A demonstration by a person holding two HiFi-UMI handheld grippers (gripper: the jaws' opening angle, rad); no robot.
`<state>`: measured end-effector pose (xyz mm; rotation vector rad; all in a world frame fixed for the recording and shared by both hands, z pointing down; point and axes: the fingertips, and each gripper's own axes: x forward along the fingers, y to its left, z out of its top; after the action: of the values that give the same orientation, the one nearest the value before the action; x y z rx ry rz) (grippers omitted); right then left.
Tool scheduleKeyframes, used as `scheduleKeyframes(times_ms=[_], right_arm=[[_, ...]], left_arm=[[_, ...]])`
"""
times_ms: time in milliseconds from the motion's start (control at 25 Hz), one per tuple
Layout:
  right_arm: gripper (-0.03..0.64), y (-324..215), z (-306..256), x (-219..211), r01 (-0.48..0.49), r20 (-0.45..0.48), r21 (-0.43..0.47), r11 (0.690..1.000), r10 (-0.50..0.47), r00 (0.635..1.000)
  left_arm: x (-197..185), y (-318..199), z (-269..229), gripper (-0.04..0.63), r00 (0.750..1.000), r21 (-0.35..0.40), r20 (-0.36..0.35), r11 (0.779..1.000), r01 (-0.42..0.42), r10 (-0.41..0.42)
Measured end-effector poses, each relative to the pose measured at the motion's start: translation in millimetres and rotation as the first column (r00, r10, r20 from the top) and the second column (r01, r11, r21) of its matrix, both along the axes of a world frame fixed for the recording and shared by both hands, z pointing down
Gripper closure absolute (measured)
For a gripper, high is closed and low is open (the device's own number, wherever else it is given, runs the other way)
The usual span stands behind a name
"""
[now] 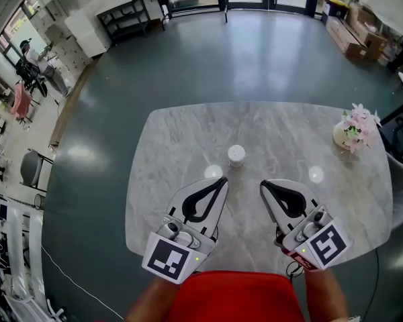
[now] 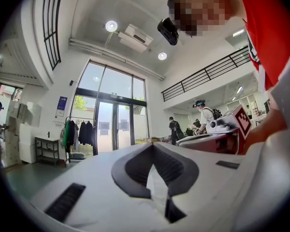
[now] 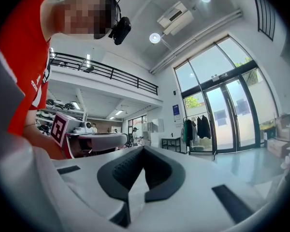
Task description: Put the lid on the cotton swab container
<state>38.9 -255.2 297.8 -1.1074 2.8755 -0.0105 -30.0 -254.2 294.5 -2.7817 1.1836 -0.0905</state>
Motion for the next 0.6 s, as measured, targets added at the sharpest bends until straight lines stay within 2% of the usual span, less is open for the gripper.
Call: scheduleKeyframes(times_ms=[600], right_arm=[[0.612, 0.9, -0.9, -0.9, 0.003, -0.004, -0.019, 1.0, -0.003, 1.0]], left_arm=[[-3.5, 2.2, -3.3, 0.578, 1.0, -0.012, -0.012, 1.0, 0.004, -0.004]])
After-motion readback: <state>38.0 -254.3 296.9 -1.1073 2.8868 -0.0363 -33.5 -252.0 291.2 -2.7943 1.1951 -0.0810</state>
